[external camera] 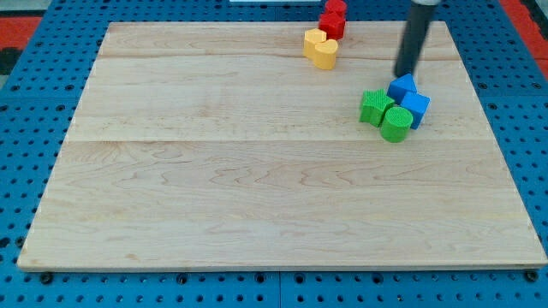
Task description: Move your arm closer to the yellow heart
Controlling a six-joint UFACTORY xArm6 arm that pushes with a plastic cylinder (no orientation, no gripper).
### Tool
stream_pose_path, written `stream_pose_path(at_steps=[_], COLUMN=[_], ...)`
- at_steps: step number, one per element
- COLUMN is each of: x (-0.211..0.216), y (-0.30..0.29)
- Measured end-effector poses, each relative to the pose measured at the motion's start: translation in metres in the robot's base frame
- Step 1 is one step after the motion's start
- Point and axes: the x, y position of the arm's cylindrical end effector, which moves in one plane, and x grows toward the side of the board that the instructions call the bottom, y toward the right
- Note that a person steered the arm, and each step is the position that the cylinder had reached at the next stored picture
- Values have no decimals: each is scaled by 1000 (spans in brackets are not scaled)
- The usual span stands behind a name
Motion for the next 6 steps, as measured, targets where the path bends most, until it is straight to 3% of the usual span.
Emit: stream_pose_path(at_steps=[1, 2, 3, 4, 5, 6], x=[36, 48, 28, 27, -10, -59], y=[14, -59, -148, -68, -28, -70])
